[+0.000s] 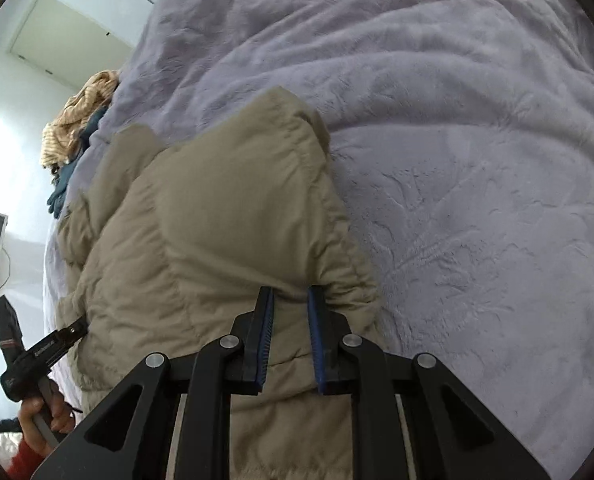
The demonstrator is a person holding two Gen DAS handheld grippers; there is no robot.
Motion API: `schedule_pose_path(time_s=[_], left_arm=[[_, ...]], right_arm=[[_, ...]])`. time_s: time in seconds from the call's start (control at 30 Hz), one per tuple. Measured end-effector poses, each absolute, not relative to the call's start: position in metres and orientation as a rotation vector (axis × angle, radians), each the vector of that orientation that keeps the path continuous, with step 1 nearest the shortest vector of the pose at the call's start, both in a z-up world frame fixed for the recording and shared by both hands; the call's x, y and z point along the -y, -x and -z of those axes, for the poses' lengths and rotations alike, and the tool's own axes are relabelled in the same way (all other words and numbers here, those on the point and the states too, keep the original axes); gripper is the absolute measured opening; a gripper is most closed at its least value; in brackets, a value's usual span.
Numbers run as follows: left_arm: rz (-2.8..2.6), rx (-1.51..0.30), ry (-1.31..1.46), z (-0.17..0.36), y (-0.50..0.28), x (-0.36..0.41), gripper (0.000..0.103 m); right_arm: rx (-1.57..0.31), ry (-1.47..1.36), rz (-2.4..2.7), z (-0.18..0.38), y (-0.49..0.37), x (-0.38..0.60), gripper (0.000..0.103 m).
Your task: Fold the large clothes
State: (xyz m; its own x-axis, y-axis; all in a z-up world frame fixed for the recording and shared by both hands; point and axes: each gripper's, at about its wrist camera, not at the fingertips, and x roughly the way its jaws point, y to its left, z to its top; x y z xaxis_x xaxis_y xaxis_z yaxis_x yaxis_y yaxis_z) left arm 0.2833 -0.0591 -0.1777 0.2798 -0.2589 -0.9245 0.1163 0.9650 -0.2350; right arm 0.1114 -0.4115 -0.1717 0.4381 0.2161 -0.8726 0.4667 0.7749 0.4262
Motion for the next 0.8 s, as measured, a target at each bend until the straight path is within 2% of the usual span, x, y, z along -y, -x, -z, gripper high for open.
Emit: schedule_pose_path(time_s=[0.23, 0.53, 0.8], left_arm=[[0.285, -1.275, 0.111, 0.198, -0.284, 0.062, 0.021], [0.281, -1.265, 0.046, 0.158, -0.247, 0.035, 0.021], [0.278, -1.267, 0.014, 0.131, -0.192, 0.008, 0.021]], right_arm=[[-1.152, -0.703, 0.194, 0.185, -0.120, 0.411, 0.017], [-1.159, -0.732, 0.211, 0.149, -0.088, 0.412, 0.021], [-1.229, -0.802, 0.202, 0.151, -0.039, 0.395, 0.021]])
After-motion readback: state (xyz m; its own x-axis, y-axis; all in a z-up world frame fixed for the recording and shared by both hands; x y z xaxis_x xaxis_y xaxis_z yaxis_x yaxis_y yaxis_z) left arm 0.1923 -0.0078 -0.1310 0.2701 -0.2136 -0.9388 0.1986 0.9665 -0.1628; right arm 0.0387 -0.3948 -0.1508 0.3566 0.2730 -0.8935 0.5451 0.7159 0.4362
